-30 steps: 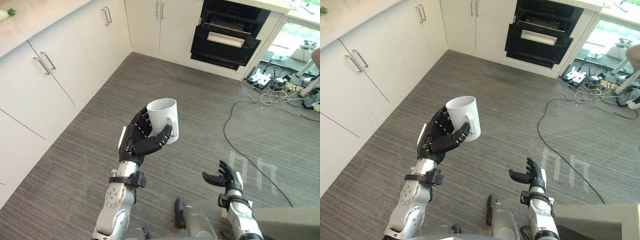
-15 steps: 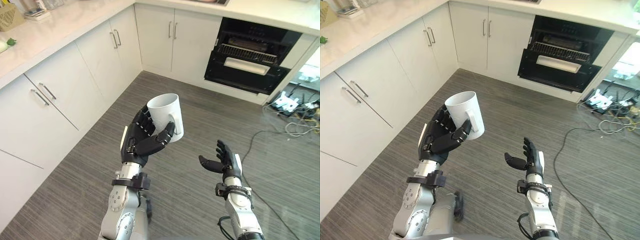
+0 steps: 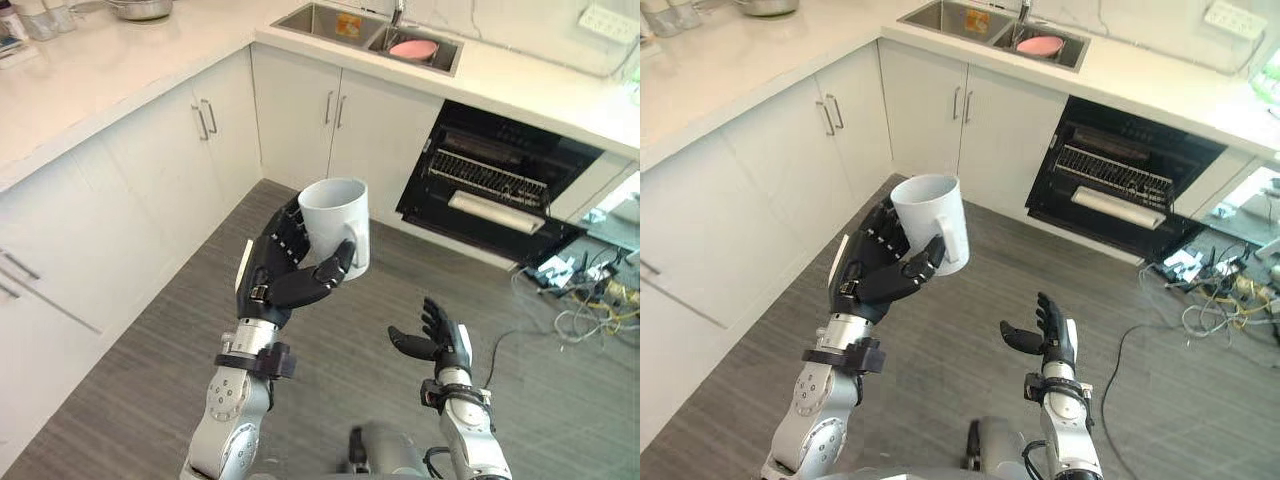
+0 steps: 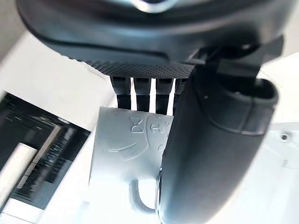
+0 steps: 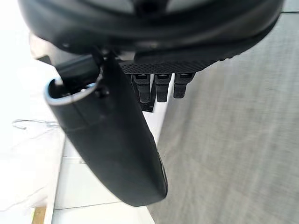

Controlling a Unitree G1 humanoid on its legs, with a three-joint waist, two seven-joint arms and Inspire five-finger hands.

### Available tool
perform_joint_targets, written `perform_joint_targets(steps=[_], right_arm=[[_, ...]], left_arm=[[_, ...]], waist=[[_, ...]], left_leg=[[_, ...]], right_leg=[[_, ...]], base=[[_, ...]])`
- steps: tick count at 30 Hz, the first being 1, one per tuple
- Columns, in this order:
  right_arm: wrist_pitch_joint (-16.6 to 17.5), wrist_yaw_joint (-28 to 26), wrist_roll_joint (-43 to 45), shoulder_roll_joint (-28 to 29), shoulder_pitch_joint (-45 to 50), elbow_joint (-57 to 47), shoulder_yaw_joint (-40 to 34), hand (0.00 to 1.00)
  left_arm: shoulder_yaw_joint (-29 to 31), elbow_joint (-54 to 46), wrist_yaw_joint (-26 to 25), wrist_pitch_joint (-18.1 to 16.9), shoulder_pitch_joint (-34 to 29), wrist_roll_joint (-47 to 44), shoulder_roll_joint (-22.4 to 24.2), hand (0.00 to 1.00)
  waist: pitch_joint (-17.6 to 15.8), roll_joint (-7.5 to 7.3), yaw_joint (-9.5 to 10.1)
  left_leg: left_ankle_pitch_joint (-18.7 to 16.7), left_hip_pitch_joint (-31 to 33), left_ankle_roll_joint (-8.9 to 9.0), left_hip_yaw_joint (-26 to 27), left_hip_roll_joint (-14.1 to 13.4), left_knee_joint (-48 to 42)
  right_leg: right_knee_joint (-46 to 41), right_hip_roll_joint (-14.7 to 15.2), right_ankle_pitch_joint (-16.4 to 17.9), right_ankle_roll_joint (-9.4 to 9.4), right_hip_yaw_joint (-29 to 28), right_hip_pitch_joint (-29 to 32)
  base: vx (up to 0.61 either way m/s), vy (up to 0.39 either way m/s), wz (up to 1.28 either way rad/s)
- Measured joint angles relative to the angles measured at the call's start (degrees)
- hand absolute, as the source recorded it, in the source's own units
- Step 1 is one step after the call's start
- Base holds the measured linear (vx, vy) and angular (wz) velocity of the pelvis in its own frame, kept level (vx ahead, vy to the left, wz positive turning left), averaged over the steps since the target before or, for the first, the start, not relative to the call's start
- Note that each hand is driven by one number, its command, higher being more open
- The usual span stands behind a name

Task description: Walk over to the sink, pick up the cup, carry it to the dishwasher, place the cup inside the dishwasher, then close the dishwasher door

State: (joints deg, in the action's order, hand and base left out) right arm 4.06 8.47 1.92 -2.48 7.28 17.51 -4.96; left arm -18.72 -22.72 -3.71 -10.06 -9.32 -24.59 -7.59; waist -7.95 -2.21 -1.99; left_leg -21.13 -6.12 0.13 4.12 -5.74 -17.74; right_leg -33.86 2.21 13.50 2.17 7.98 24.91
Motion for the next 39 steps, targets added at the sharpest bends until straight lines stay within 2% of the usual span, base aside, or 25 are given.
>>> perform_joint_targets(steps=[1,2,3,4,5,6,7,10,12,13,16,18,19,20,22,23,24,25,28,32,33,34,35,37,39], right_arm=[[0.0,0.18,0.01,-0.49,-0.03,0.11,-0.3,0.9],[-0.02,0.29,0.01,-0.92,0.01,0.51,-0.42,0.9],[-0.34,0.45,0.02,-2.28,-0.05,2.14,-0.72,0.9],[-1.29,0.44,0.04,-2.83,-0.12,2.14,-1.08,0.9],[-1.49,0.4,0.07,-2.95,-0.14,2.12,-0.94,0.9],[-1.54,0.23,0.14,-2.81,0.62,1.44,-0.1,0.9],[-1.53,0.4,0.22,-2.54,1.73,-0.01,0.8,0.9],[-0.5,1.26,0.73,-1.31,2.24,-4.58,0.79,0.9],[0.66,1.56,0.86,-2.27,0.74,-4.6,0.56,0.9],[0.67,1.6,0.9,-2.48,-0.68,-3.32,0.21,0.9],[0.68,1.71,0.94,-3.16,-2.54,0.54,-1.22,0.9],[0.54,1.78,0.98,-4.02,-2.65,3.92,-2.19,0.9],[0.34,1.9,0.99,-3.7,-2.59,5.63,-2.34,0.9],[-0.03,1.88,0.97,-3.82,-2.58,6.19,-2.46,0.9],[-0.34,1.97,0.94,-3.49,-2.49,6.19,-2.88,0.9],[-0.38,1.96,0.86,-2.43,-2.54,6.07,-3.26,0.9],[-0.4,1.88,0.77,-1.24,-2.65,6.03,-3.14,0.9],[-0.43,1.8,0.73,-0.75,-2.6,5.95,-2.95,0.9],[-0.5,1.53,0.53,1.14,-2.46,2.59,0.27,0.9],[0.19,1.33,0.12,2.02,-4.12,2.03,2.19,0.9],[0.17,1.38,0.13,1.99,-5.15,3.44,2.19,0.9],[0.19,1.48,0.12,1.91,-5.08,3.75,2.16,0.9],[0.08,1.63,0.13,0.55,-4.93,4.84,1.9,0.9],[-0.12,1.93,0.12,-1.18,-4.7,4.79,1.82,0.9],[-0.5,2.21,0.12,-1.35,-4.37,4.14,1.78,0.9]], left_arm=[[0.22,0.29,-0.06,-0.16,-0.11,0.08,0.04,0.3],[0.2,0.87,-0.12,-0.21,-0.22,0.26,0.23,0.3],[0.33,2.96,-0.19,0.12,-0.51,1.18,1.63,0.3],[0.92,3.61,-0.38,1.31,-0.75,1.4,3.32,0.3],[1.26,3.7,-0.54,1.45,-1.06,1.48,4.21,0.3],[2.56,4.21,-0.93,1.53,-1.36,1.5,5.74,0.3],[2.91,4.35,-0.93,1.52,-1.78,1.5,6.45,0.3],[3.51,2.21,-0.77,1.43,-3.94,1.5,6.48,0.3],[3.98,1.84,-0.73,1.05,-4.47,1.47,6.64,0.3],[4.63,1.9,-0.71,1.05,-4.57,1.48,6.59,0.3],[5.58,2.04,-0.76,1.06,-4.77,1.49,6.57,0.3],[6.09,1.99,-0.93,1.03,-5.0,1.5,6.51,0.3],[6.41,1.98,-1.17,1.03,-5.07,1.51,5.79,0.3],[6.14,1.98,-1.28,1.04,-4.9,1.53,5.86,0.3],[4.72,1.98,-1.29,1.12,-4.91,1.55,5.34,0.3],[3.0,1.91,-1.3,1.13,-4.83,1.67,4.08,0.3],[1.32,1.89,-1.29,1.34,-4.73,2.26,2.66,0.3],[0.56,1.89,-1.29,1.57,-4.73,2.27,2.2,0.3],[-2.52,-0.45,-1.29,1.57,-4.69,3.39,2.25,0.3],[-3.57,-2.16,-1.01,0.32,-3.39,3.38,2.14,0.3],[-2.79,-1.62,-1.03,0.24,-2.88,3.38,2.04,0.3],[-2.18,-1.09,-1.1,0.19,-2.57,3.37,1.93,0.3],[-1.94,1.2,-1.21,0.03,-2.37,3.39,2.84,0.3],[-1.34,3.31,-1.37,0.33,-2.4,3.54,3.84,0.3],[-1.27,3.37,-1.41,0.94,-2.43,3.89,4.29,0.3]], waist=[[0.96,-0.62,-0.72],[1.27,-0.46,-1.16],[2.17,2.24,-1.4],[2.0,4.38,-0.35],[1.69,4.94,-0.18],[1.35,5.51,-0.02],[1.32,5.83,0.99],[1.04,5.23,3.06],[1.2,5.37,4.4],[1.13,5.33,4.55],[0.8,4.64,4.39],[1.14,4.96,4.67],[1.68,3.79,4.46],[1.73,3.1,4.06],[1.66,2.94,4.03],[1.44,2.23,4.04],[1.33,1.57,3.69],[1.42,1.4,3.35],[1.57,1.4,2.98],[2.82,-0.1,2.78],[3.35,-0.93,2.56],[3.78,-1.84,2.13],[3.94,-0.4,1.76],[4.35,2.1,1.97],[4.02,2.69,1.87]], left_leg=[[-0.53,-2.71,0.97,-0.88,0.27,2.06],[-0.91,-3.67,1.56,-1.77,0.51,1.96],[-1.29,-3.93,2.28,-3.74,-1.78,-0.73],[0.57,-2.28,4.65,-3.98,-3.81,-7.89],[2.58,-0.76,5.31,-4.32,-4.6,-13.45],[10.95,4.42,6.03,-5.99,-5.88,-27.5],[12.92,9.35,6.85,-5.53,-8.33,-40.31],[9.31,19.27,4.03,-0.63,-11.66,-49.74],[6.07,24.3,3.67,0.94,-11.0,-43.46],[4.73,26.51,3.57,0.8,-8.91,-36.49],[6.19,27.23,4.64,-2.8,-1.8,-16.23],[16.3,25.87,2.6,-4.48,1.94,-7.74],[18.87,25.52,-0.46,-3.56,3.4,-8.78],[16.64,25.86,-1.94,-2.54,4.17,-11.19],[13.35,25.08,-2.79,-1.17,4.22,-13.34],[11.68,22.83,-3.76,0.24,4.46,-13.44],[10.16,19.72,-4.59,1.07,4.69,-12.45],[9.5,18.13,-4.89,1.27,4.73,-12.12],[6.66,9.86,-4.38,3.62,2.52,-8.28],[4.69,6.25,-2.31,6.83,0.73,-5.46],[3.86,5.16,-1.12,7.51,0.59,-5.05],[2.85,4.41,-0.06,7.22,1.06,-5.07],[1.66,2.61,1.14,6.59,-0.24,-5.33],[1.26,1.54,2.06,6.15,-2.93,-5.69],[1.77,2.36,3.0,5.97,-4.75,-11.09]], right_leg=[[11.59,-0.01,-5.88,-0.05,-1.53,0.79],[12.41,-0.08,-11.67,-0.35,-1.94,0.71],[10.46,-1.3,-14.0,-2.4,-1.01,-0.33],[8.05,-2.79,-10.81,-4.1,0.07,-1.8],[7.54,-3.39,-9.36,-4.74,0.5,-3.23],[8.48,-4.44,-7.23,-5.86,1.12,-7.61],[11.52,-6.02,-6.34,-6.64,1.18,-13.13],[20.0,-7.26,-5.36,-7.38,-0.51,-25.37],[23.84,-7.13,-5.16,-7.26,-1.67,-29.31],[25.48,-6.6,-4.55,-7.02,-2.26,-31.61],[26.17,-4.11,-1.54,-5.15,-2.91,-34.96],[24.68,-2.58,2.13,-2.68,-4.58,-36.65],[23.39,-0.56,3.93,-1.38,-5.59,-37.02],[21.7,0.68,4.29,-0.8,-6.72,-36.62],[15.4,1.36,4.49,0.53,-8.31,-34.61],[4.47,2.21,4.22,4.08,-8.73,-30.81],[-7.65,3.47,1.38,7.78,-9.52,-26.15],[-12.05,3.89,1.59,7.38,-9.33,-24.32],[-18.49,4.91,4.27,2.83,-4.13,-15.69],[-3.89,6.45,4.01,0.11,8.21,-8.7],[4.45,5.64,0.78,-1.53,10.42,-8.83],[9.01,4.47,-5.55,-3.26,9.41,-9.33],[9.56,2.62,-7.64,-5.12,9.06,-11.21],[10.76,-0.34,-6.06,-6.16,8.83,-12.69],[12.66,-2.4,-5.62,-6.81,8.67,-15.07]], base=[[0.56,-0.16,0.54],[0.73,-0.221,0.7],[0.75,-0.214,0.46],[0.75,-0.211,0.3],[0.73,-0.198,0.14],[0.83,-0.23,0.1],[0.81,-0.22,0.08],[0.6,-0.136,-0.1],[0.52,-0.009,-0.27],[0.45,0.075,-0.21],[0.38,0.155,-0.09],[0.47,0.275,-0.27],[0.55,0.309,-0.32],[0.57,0.303,-0.25],[0.38,0.201,-0.29],[0.39,0.216,-0.41],[0.46,0.242,-0.34],[0.36,0.157,-0.26],[0.3,0.098,-0.44],[0.3,-0.043,-0.51],[0.27,-0.089,-0.24],[0.39,-0.126,-0.13],[0.34,-0.087,-0.03],[0.47,-0.133,-0.25],[0.36,-0.128,-0.25]])
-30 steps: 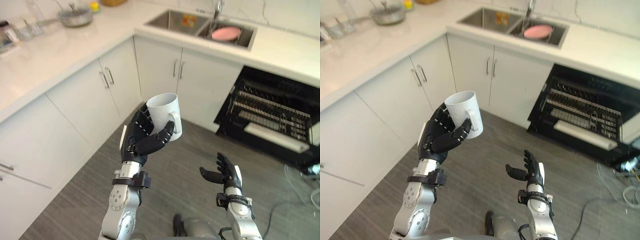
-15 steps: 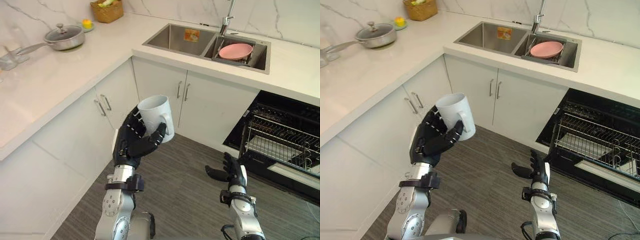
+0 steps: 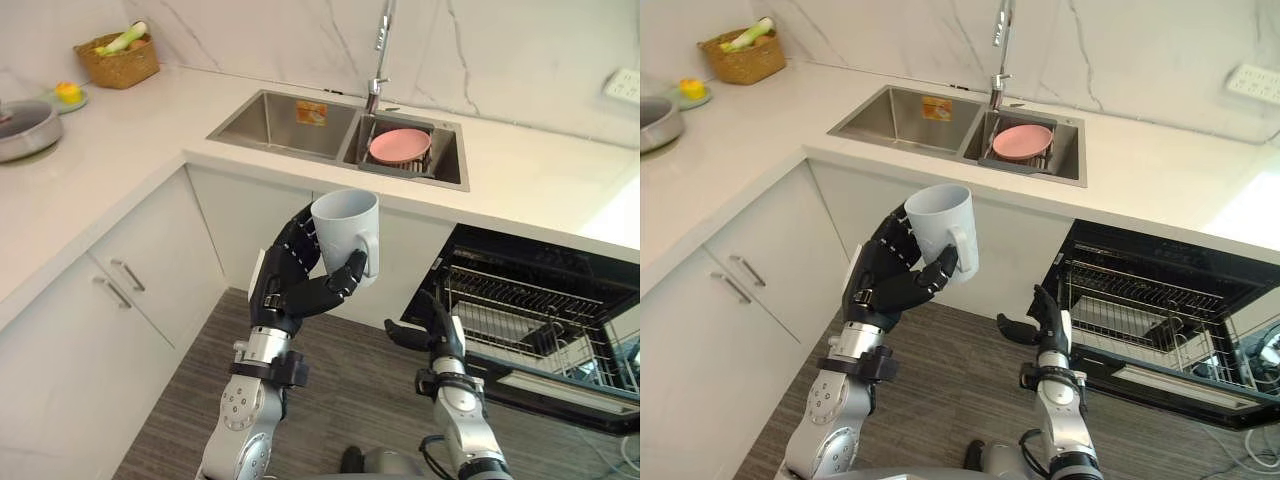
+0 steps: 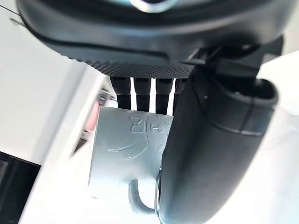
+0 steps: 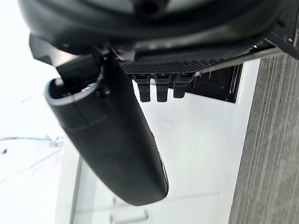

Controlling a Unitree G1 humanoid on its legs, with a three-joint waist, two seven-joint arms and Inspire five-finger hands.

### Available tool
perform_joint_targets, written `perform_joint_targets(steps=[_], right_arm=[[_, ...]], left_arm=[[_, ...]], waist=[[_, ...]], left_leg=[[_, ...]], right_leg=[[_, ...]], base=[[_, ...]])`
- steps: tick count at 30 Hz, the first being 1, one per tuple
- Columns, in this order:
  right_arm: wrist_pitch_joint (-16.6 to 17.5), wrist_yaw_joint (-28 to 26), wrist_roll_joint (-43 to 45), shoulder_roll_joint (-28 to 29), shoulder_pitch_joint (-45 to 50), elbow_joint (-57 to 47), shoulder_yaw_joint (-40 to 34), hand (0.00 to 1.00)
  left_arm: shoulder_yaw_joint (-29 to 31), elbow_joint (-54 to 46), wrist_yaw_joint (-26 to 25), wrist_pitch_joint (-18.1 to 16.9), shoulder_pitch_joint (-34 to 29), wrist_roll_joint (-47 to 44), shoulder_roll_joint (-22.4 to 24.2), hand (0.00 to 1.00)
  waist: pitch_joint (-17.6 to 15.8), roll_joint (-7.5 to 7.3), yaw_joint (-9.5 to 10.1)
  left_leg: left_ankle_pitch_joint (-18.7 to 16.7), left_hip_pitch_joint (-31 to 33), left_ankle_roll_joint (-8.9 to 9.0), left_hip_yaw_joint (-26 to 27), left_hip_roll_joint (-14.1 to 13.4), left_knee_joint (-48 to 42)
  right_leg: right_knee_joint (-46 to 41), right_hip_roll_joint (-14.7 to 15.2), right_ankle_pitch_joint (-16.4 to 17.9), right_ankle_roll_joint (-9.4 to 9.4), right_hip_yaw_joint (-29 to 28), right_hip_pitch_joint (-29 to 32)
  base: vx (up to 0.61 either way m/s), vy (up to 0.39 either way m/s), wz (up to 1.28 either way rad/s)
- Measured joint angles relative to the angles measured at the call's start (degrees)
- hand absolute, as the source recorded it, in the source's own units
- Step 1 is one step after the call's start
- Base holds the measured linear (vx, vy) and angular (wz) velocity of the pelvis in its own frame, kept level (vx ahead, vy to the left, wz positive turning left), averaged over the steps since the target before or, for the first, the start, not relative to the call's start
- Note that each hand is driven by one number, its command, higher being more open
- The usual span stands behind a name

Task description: Walk over to the sink, pick up the cup, carry it to the dishwasher, place the cup inside the dishwasher, then close the dishwasher door

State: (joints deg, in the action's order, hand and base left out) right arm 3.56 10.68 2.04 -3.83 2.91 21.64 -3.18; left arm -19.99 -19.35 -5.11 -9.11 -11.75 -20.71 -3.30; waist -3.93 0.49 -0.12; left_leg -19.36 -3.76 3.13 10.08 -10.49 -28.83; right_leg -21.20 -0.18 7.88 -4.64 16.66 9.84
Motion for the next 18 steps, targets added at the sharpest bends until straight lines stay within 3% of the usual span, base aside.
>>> perform_joint_targets(steps=[1,2,4,7,9,10,11,12,13,16,18], right_arm=[[-0.15,0.21,0.0,0.12,0.53,-1.07,0.06,0.9],[-0.21,0.73,0.01,0.48,2.09,-4.98,0.31,0.9],[-0.09,1.31,0.01,1.05,2.3,-7.8,0.41,0.9],[1.23,1.95,0.0,1.09,0.51,-8.74,0.29,0.9],[1.22,1.93,0.01,1.06,0.25,-8.56,0.59,0.9],[1.22,1.99,0.01,0.8,0.19,-8.28,1.04,0.9],[1.22,1.98,0.01,0.58,0.18,-8.09,1.2,0.9],[1.21,1.9,0.0,0.36,0.12,-7.56,1.46,0.9],[1.05,1.82,0.0,1.21,0.18,-6.81,1.71,0.9],[1.04,1.54,-0.02,1.98,0.2,-7.3,2.84,0.9],[1.04,0.68,-0.09,2.48,0.26,-9.3,3.83,0.9]], left_arm=[[-0.03,-0.02,0.0,0.07,-0.04,0.0,0.07,0.3],[0.25,-0.45,0.02,0.06,-0.44,0.0,0.19,0.3],[0.58,-1.46,-0.01,0.02,-1.39,0.01,0.27,0.3],[1.9,-2.89,-0.09,-0.14,-1.63,0.45,0.58,0.3],[3.62,-2.91,-0.72,-0.17,-1.85,0.56,1.0,0.3],[4.96,-2.92,-1.64,-0.18,-2.03,0.58,1.56,0.3],[5.59,-2.95,-2.07,-0.23,-2.04,0.58,1.84,0.3],[7.04,-3.08,-2.62,-0.59,-2.17,0.73,2.24,0.3],[8.13,-3.17,-3.67,-1.05,-2.22,1.69,1.72,0.3],[8.85,-3.51,-5.66,-1.41,-1.88,2.67,1.39,0.3],[8.81,-4.04,-6.17,-1.41,-1.87,2.7,1.36,0.3]], waist=[[-0.26,0.38,0.08],[-0.86,1.08,0.9],[-0.65,1.25,1.65],[-0.51,0.94,3.4],[-0.73,0.63,3.69],[-0.69,0.76,3.75],[-0.56,1.1,3.71],[-0.41,1.88,3.8],[-0.4,0.74,3.7],[-0.24,-1.67,3.15],[-0.21,-1.84,2.9]], left_leg=[[1.29,1.7,0.65,-0.22,-1.73,-7.09],[4.95,5.58,-0.3,-0.56,-4.77,-20.81],[3.07,9.21,-0.62,-0.93,-5.4,-27.21],[-1.01,15.66,-1.74,-4.17,-1.14,-19.22],[-0.81,17.21,-1.42,-8.66,2.92,-11.26],[0.14,17.36,-0.52,-13.1,5.7,-4.96],[1.35,17.08,-0.27,-15.24,6.64,-1.27],[7.88,15.44,-0.18,-17.14,7.36,3.07],[9.93,13.93,-0.83,-16.07,8.39,3.83],[9.42,13.66,-2.74,-11.97,9.63,3.67],[8.81,13.03,-3.68,-9.42,10.35,4.06]], right_leg=[[1.85,-1.51,0.17,-0.27,-0.44,-2.53],[4.62,-3.61,0.42,-0.68,-2.15,-7.35],[6.55,-4.48,0.74,-1.13,-4.81,-10.05],[8.47,-4.21,1.25,-1.46,-11.45,-12.28],[8.46,-3.28,1.89,-0.2,-14.76,-13.14],[7.89,-2.54,2.53,0.98,-17.07,-13.39],[7.57,-2.52,2.76,1.75,-18.11,-13.4],[5.83,-2.79,3.99,3.49,-20.6,-13.1],[5.33,-2.14,4.98,4.53,-22.64,-13.49],[6.26,0.57,5.42,5.99,-26.02,-12.97],[6.11,1.79,5.68,6.96,-28.4,-12.17]], base=[[0.33,-0.078,-0.46],[0.32,-0.059,-0.57],[0.28,-0.002,-0.85],[0.21,0.11,-1.01],[0.2,0.199,-0.95],[0.18,0.214,-0.73],[0.27,0.327,-0.97],[0.28,0.333,-0.92],[0.23,0.267,-0.78],[0.2,0.219,-0.53],[0.12,0.187,-0.71]])
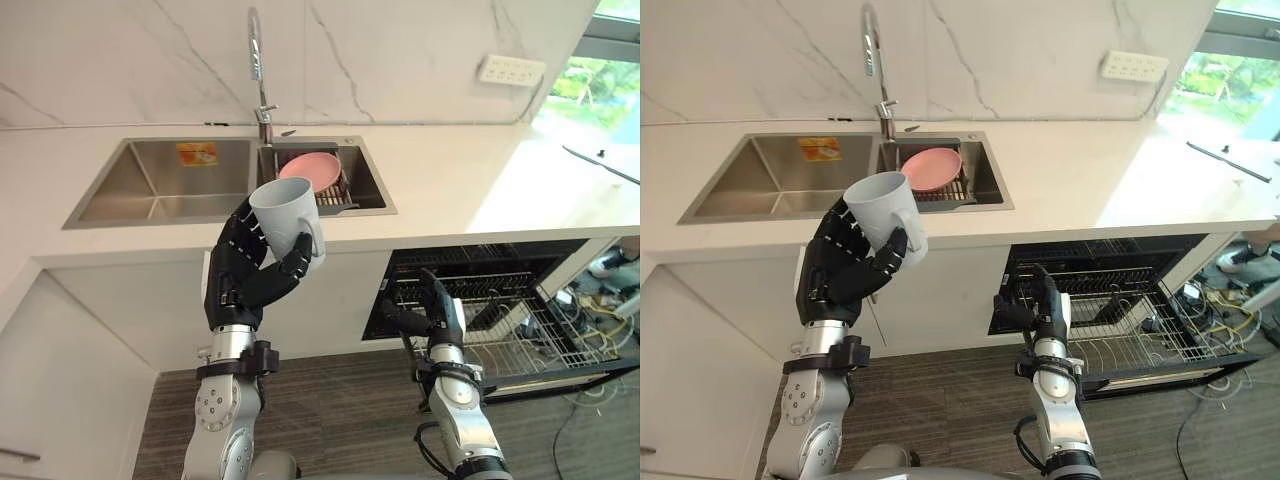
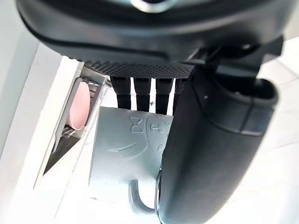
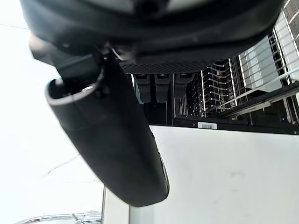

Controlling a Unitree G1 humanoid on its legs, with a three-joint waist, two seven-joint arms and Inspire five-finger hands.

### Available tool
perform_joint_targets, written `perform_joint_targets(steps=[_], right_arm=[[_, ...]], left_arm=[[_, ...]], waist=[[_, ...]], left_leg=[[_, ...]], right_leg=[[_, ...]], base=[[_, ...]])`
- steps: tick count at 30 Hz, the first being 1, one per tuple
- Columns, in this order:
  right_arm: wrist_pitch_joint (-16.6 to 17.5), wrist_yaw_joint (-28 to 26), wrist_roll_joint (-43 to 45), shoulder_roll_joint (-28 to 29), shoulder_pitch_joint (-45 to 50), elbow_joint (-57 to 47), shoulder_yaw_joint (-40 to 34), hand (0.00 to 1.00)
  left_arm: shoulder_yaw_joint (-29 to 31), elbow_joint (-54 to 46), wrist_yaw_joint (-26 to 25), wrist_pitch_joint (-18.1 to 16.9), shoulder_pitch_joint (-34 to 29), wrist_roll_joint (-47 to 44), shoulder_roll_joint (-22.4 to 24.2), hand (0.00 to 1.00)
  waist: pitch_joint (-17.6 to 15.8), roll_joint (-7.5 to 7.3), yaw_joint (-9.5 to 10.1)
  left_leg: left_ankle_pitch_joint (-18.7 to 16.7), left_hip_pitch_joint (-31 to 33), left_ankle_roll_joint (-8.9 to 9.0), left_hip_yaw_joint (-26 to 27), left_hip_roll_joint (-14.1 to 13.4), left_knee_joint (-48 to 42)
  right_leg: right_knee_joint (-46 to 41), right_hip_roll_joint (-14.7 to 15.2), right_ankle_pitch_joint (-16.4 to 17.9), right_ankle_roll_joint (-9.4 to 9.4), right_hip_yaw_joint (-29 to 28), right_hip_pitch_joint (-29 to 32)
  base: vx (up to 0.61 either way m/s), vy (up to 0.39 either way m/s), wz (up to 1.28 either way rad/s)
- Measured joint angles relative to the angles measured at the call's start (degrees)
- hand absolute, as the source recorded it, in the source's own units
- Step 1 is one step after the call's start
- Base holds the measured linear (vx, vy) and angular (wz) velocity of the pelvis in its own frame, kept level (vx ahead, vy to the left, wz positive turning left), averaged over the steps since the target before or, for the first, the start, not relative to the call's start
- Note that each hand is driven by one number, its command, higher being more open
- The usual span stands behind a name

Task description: Walk over to the sink, pick up the cup, carry it to the dishwasher, place the cup inside the dishwasher, then close the dishwasher door

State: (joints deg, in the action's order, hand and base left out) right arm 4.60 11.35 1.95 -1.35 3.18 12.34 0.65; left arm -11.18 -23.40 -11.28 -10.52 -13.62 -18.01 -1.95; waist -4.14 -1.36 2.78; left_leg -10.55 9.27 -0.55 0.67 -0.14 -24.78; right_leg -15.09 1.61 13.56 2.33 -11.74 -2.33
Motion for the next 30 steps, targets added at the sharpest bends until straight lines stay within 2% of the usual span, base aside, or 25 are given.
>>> perform_joint_targets(steps=[3,5,7,8,9,10,13,14,16,18,21,23,24,25,30], right_arm=[[0.05,-0.39,-1.18,1.41,-0.07,-1.04,0.71,0.9],[0.07,-0.49,-1.62,1.6,-0.67,-0.65,1.74,0.9],[0.07,-0.56,-1.74,1.64,-2.5,1.16,2.53,0.9],[0.07,-0.56,-1.91,1.53,-3.27,2.09,2.53,0.9],[0.06,-0.54,-2.12,1.52,-3.3,2.4,2.53,0.9],[0.07,-0.62,-2.13,1.45,-3.13,2.45,2.2,0.9],[0.07,-1.02,-2.14,0.0,-1.9,2.12,1.87,0.9],[0.07,-1.14,-2.14,-0.04,-1.52,1.51,1.87,0.9],[0.18,-1.4,-2.09,-0.3,0.91,-1.64,1.43,0.9],[0.21,-1.46,-2.0,-0.56,1.61,-2.94,1.24,0.9],[0.21,-1.6,-1.56,-1.55,1.55,-4.68,0.79,0.9],[0.21,-1.98,-1.53,-1.92,1.53,-5.42,0.6,0.9],[0.22,-2.19,-1.51,-2.12,1.54,-5.66,0.0,0.9],[0.27,-2.27,-1.48,-2.78,1.56,-6.08,-0.72,0.9],[0.71,-2.8,1.28,-2.61,2.39,-8.35,-2.73,0.9]], left_arm=[[-0.84,-1.78,-0.11,-0.23,0.01,0.06,-0.15,0.3],[-0.08,-1.91,-0.29,-1.03,0.13,0.12,-0.7,0.3],[1.66,-1.87,-1.1,-1.08,0.16,0.21,-1.44,0.3],[3.13,-1.46,-1.28,-1.08,0.39,0.59,-1.49,0.3],[3.95,-1.42,-1.3,-1.13,0.55,1.26,-1.5,0.3],[4.82,-1.34,-1.29,-1.18,0.66,1.23,-1.53,0.3],[5.94,-0.84,-1.24,-1.24,0.53,1.28,-0.8,0.3],[6.37,-0.84,-1.1,-1.35,0.58,1.28,-0.7,0.3],[7.86,-0.21,-0.97,-1.38,0.53,1.23,0.46,0.3],[9.73,1.08,-0.98,-1.59,0.54,1.22,1.14,0.3],[12.31,2.93,-1.17,-1.56,0.39,1.21,2.26,0.3],[14.36,3.16,-1.62,-1.51,0.36,1.22,3.09,0.3],[14.56,3.18,-2.19,-1.53,0.32,1.24,3.1,0.3],[14.44,3.16,-2.18,-1.63,0.36,1.27,3.13,0.3],[14.57,3.77,-2.35,-1.8,1.28,2.29,2.38,0.3]], waist=[[-0.01,-0.01,-0.11],[-0.02,-0.01,-0.28],[-0.01,-0.03,-0.73],[-0.07,0.5,-1.51],[-0.06,0.5,-1.8],[-0.17,0.21,-2.36],[-0.34,0.96,-1.61],[-0.49,1.16,-1.8],[-1.29,2.28,-2.22],[-1.62,2.83,-2.23],[-2.24,4.15,-2.04],[-2.41,4.09,-2.03],[-2.33,4.19,-1.76],[-1.77,5.5,-2.18],[-1.52,5.02,-3.31]], left_leg=[[-1.78,-2.95,-1.42,5.11,-0.41,1.19],[-2.12,-4.84,-1.73,9.56,-1.39,2.2],[-2.11,-6.53,-1.77,14.33,-2.37,3.5],[-2.01,-6.84,-1.89,15.7,-3.11,3.95],[-1.92,-6.83,-1.9,16.31,-3.67,4.18],[-1.84,-6.48,-1.71,16.46,-4.01,3.61],[-1.76,-6.16,-0.7,12.26,-5.53,2.55],[-1.86,-5.99,-0.54,12.3,-5.99,2.52],[-3.1,-5.85,1.47,13.49,-7.89,1.9],[-3.36,-5.89,1.96,14.15,-9.09,0.18],[-2.88,-5.91,3.09,9.21,-8.5,-0.89],[-2.1,-5.05,4.4,5.29,-7.48,-3.51],[-3.08,-5.79,5.33,1.74,-6.55,-1.16],[-1.46,-7.1,4.94,0.55,-6.7,3.97],[-0.24,-11.33,3.38,4.35,-5.5,9.32]], right_leg=[[-4.18,0.06,0.34,1.23,-2.32,2.27],[-7.26,1.12,-0.14,2.11,4.19,4.8],[-5.59,3.81,-1.01,0.55,15.95,5.5],[-4.09,5.35,-1.76,-1.06,22.29,5.02],[-2.96,6.37,-2.81,-1.58,26.38,4.57],[-0.64,5.69,-4.75,-0.04,26.43,3.87],[6.9,2.45,-8.69,-0.63,23.96,1.47],[8.54,1.84,-9.5,-0.93,23.92,0.91],[12.42,-0.05,-11.77,-1.2,23.5,-0.59],[13.73,-0.79,-13.24,-1.74,22.04,-1.28],[16.89,-1.88,-15.8,-1.83,19.12,-2.37],[17.79,-1.53,-16.58,-2.14,16.64,-2.86],[17.81,-1.15,-16.81,-1.99,15.16,-2.96],[17.93,-1.94,-16.89,-1.8,14.34,-2.78],[18.64,-0.82,-17.39,-1.0,10.95,-2.98]], base=[[0.07,0.154,-0.95],[0.01,0.113,-1.18],[-0.05,0.033,-1.09],[-0.08,0.028,-0.87],[-0.08,0.021,-0.61],[-0.06,-0.015,-0.44],[-0.03,-0.072,-0.5],[-0.03,-0.082,-0.4],[-0.02,-0.07,-0.3],[0.04,-0.023,-0.34],[0.08,-0.028,-0.48],[0.1,-0.007,-0.68],[0.05,0.056,-0.66],[0.04,0.075,-0.75],[0.04,0.076,-0.34]])
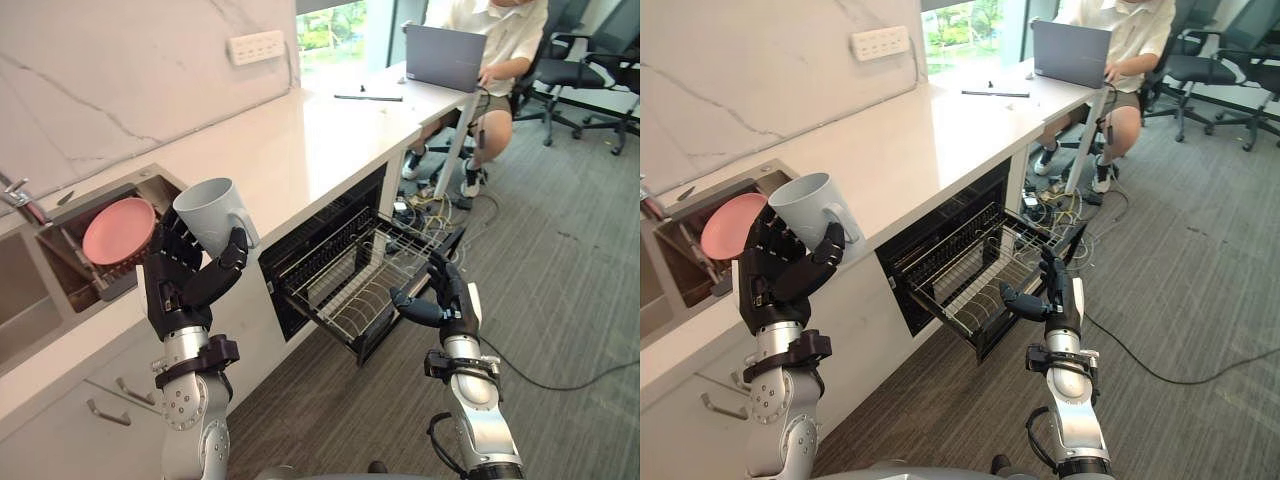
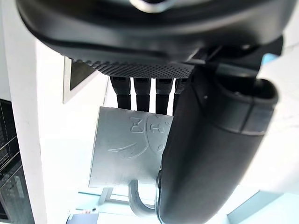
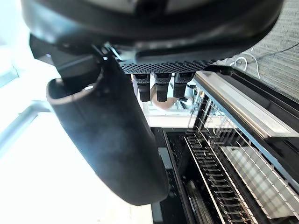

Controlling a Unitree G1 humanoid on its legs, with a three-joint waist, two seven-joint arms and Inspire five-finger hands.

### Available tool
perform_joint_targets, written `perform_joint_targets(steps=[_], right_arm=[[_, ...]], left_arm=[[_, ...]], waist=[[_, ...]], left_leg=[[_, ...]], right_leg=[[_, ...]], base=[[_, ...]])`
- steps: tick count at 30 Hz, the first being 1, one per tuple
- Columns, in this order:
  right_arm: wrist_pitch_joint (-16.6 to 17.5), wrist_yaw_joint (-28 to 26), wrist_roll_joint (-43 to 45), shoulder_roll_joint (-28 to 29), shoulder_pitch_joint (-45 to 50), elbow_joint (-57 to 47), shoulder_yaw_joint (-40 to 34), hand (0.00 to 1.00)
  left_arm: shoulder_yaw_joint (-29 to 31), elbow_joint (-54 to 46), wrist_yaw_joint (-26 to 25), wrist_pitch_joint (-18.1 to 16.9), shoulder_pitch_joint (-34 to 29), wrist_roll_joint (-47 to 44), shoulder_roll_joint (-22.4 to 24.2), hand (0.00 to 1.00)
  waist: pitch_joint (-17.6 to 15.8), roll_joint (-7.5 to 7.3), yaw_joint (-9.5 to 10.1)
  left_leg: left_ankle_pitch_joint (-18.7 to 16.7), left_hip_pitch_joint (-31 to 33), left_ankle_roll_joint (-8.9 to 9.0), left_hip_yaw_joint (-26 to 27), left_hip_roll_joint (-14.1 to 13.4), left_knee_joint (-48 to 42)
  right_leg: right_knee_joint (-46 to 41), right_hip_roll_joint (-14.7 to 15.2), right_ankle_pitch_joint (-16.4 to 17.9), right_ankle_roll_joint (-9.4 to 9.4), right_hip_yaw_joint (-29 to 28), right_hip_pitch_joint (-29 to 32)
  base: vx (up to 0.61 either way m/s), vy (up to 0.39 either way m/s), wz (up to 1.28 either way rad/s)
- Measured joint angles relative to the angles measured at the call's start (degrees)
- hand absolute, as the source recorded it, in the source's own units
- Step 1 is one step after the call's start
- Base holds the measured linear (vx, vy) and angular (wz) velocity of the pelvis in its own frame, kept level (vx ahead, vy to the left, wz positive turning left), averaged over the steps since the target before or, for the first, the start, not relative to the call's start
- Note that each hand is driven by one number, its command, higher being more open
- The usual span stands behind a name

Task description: Walk over to the sink, pick up the cup, carry it to the dishwasher, place the cup inside the dishwasher, then close the dishwasher door

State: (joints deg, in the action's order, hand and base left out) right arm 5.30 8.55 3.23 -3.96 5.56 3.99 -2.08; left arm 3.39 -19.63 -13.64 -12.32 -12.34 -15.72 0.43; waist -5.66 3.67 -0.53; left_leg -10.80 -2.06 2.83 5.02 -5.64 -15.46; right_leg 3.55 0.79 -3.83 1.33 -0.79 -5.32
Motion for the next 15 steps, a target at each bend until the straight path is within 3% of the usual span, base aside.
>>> perform_joint_targets(steps=[6,15], right_arm=[[0.53,-3.58,5.92,0.16,0.17,-2.63,0.35,0.9],[1.97,-8.21,16.09,-0.49,1.79,-9.09,5.07,0.9]], left_arm=[[0.56,0.44,0.1,0.0,2.23,0.39,-0.98,0.3],[3.8,11.53,-1.59,0.56,9.95,2.47,-4.58,0.3]], waist=[[0.17,-0.11,-0.26],[0.41,-0.47,-0.29]], left_leg=[[1.38,-2.91,-0.67,2.59,0.88,4.21],[1.72,-3.54,-1.22,4.12,1.25,5.68]], right_leg=[[1.31,0.32,-0.7,0.71,-2.57,-0.12],[1.37,0.26,-1.07,0.98,-4.72,1.0]], base=[[0.02,0.032,-0.24],[0.0,0.019,-0.12]])
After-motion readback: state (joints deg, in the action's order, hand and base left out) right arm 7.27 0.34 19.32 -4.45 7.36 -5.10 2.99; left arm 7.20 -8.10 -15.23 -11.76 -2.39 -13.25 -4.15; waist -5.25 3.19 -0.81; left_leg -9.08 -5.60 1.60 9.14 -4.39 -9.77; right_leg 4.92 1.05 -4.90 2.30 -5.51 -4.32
